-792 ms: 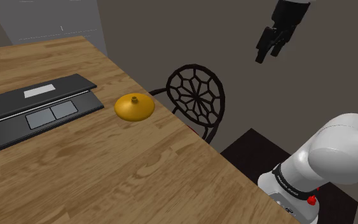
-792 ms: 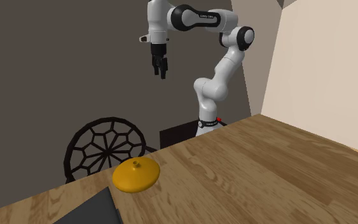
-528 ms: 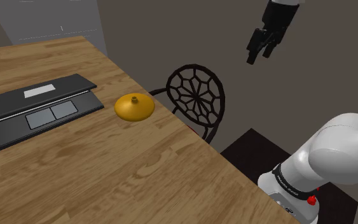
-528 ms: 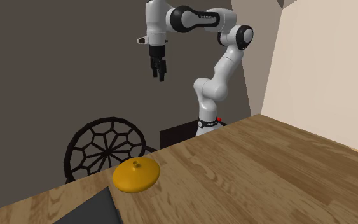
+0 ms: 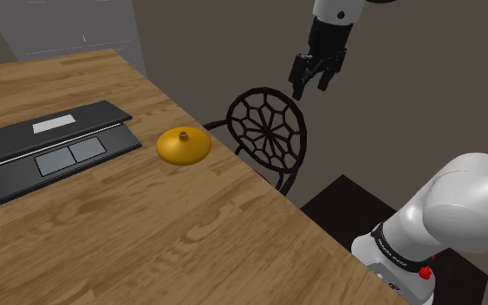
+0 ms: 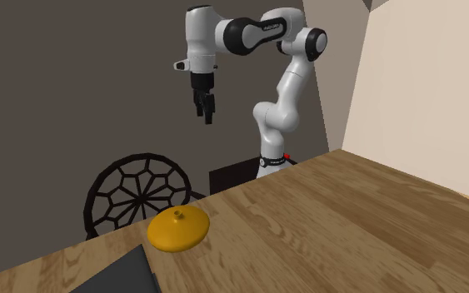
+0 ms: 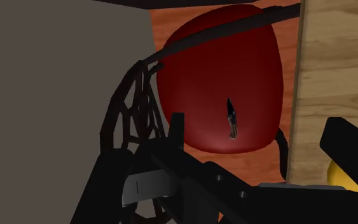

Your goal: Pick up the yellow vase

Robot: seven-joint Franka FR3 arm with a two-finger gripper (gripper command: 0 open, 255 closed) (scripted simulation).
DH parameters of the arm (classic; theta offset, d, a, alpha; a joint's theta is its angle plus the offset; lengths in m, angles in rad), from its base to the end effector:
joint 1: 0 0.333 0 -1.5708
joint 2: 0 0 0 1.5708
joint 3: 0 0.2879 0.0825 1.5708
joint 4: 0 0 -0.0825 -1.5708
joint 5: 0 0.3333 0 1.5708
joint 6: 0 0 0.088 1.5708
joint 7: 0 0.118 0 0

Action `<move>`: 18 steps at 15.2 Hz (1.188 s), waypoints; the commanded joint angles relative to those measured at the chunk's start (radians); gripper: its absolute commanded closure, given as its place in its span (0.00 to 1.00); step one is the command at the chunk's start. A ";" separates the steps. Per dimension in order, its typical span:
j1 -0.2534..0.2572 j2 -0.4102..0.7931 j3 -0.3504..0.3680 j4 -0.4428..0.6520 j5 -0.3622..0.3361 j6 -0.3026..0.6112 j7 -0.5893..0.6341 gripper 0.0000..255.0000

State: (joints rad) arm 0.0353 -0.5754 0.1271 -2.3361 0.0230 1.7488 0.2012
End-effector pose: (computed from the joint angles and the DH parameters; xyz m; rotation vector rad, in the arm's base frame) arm 0.3371 0.0634 0.5167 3.0916 -0.0988 -0.0113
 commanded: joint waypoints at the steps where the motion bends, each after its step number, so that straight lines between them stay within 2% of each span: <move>1: 0.007 0.056 0.030 0.026 0.011 0.033 0.041 0.00; 9: 0.031 0.301 0.153 0.163 0.009 0.150 0.217 0.00; 18: 0.074 0.627 0.252 0.417 -0.094 0.212 0.431 0.00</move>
State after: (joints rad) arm 0.1006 0.0084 0.3682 -1.9555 -0.0542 1.9561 0.6020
